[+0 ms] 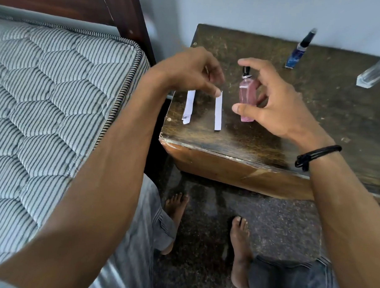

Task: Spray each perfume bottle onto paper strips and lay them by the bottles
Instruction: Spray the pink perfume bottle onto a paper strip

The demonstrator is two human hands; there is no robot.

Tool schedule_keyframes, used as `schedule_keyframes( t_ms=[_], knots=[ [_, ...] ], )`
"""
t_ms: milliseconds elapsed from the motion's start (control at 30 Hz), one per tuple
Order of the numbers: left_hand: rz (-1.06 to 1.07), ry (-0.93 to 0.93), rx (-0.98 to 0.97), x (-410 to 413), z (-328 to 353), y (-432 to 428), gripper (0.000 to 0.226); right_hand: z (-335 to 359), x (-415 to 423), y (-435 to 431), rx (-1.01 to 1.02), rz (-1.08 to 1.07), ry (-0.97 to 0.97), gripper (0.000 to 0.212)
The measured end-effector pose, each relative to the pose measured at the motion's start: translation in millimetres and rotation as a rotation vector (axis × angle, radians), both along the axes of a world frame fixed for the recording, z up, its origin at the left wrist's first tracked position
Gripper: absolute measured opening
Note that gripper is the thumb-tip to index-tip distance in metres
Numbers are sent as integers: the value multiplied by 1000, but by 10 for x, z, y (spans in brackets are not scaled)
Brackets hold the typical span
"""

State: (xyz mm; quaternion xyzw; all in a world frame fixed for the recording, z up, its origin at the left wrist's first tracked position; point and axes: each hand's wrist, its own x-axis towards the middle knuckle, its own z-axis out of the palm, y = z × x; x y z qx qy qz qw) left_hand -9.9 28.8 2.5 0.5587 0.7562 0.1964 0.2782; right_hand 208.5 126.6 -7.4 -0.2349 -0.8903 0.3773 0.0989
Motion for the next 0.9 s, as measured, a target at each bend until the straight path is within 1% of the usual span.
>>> schedule_keyframes(
  t_ms=[133,233,400,500,600,667,733,767,900],
  knots=[
    [-13,82,-31,70,-100,102,30,-7,16,33,-42,21,-104,76],
    [-2,108,-44,92,-121,123,27,-34,15,40,-43,17,-136,74],
    [35,127,-62,123,-103,111,12,-60,-20,41,-50,11,-167,72],
    [117,60,-51,124,-70,102,5,-68,-22,40,-78,-7,-159,71],
    [210,-155,20,83,11,78,6,-53,-19,50,-114,-38,-118,67],
    [252,-257,68,59,42,51,10,-46,-23,53,-158,-56,-79,62],
    [270,-277,88,58,40,49,13,-53,-33,50,-174,-69,-53,54],
    [274,-265,89,66,32,56,13,-63,-38,45,-151,-71,-48,51],
    [280,-162,68,78,-21,95,10,-104,-44,8,-29,-61,-57,49]
  ],
)
